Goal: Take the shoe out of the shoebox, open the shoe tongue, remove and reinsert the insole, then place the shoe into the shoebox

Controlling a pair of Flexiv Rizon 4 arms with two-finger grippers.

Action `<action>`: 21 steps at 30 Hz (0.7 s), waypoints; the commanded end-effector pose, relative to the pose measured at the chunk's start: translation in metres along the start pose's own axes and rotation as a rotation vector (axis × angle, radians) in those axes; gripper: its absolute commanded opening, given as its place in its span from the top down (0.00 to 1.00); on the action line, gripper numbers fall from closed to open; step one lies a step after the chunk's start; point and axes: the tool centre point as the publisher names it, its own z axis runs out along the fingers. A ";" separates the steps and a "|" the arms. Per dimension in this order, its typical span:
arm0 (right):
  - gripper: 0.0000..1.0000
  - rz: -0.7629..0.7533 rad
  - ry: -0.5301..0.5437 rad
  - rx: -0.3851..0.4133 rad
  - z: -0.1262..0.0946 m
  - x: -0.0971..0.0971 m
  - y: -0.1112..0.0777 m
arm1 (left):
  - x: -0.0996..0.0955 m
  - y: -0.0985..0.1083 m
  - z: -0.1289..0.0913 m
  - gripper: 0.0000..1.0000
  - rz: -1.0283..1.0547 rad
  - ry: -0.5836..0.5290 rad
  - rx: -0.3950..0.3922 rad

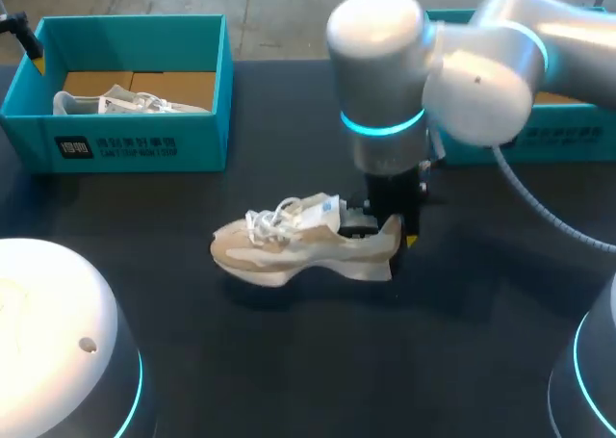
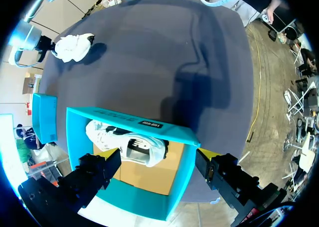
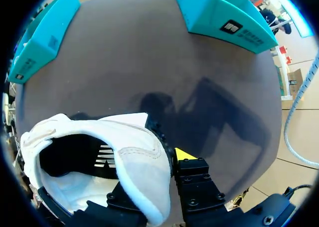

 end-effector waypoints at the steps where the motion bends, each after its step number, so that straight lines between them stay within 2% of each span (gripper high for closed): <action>1: 1.00 -0.001 -0.031 -0.032 0.018 0.018 -0.002 | 0.000 -0.001 0.000 0.00 0.000 0.002 -0.003; 9: 1.00 -0.014 -0.059 -0.049 0.035 0.032 0.001 | 0.000 -0.001 0.000 0.00 0.000 0.002 -0.003; 18: 1.00 0.034 -0.060 -0.069 0.046 0.032 0.002 | 0.000 -0.001 0.000 0.00 0.000 0.002 -0.003; 19: 0.89 0.035 -0.061 -0.069 0.046 0.031 0.002 | 0.000 -0.001 0.000 0.00 0.000 0.002 -0.003; 20: 0.66 0.036 -0.059 -0.065 0.046 0.031 0.002 | 0.000 -0.001 0.000 0.00 0.000 0.002 -0.003; 21: 0.25 0.035 -0.059 -0.063 0.046 0.031 0.002 | 0.000 -0.001 0.000 0.00 0.000 0.002 -0.003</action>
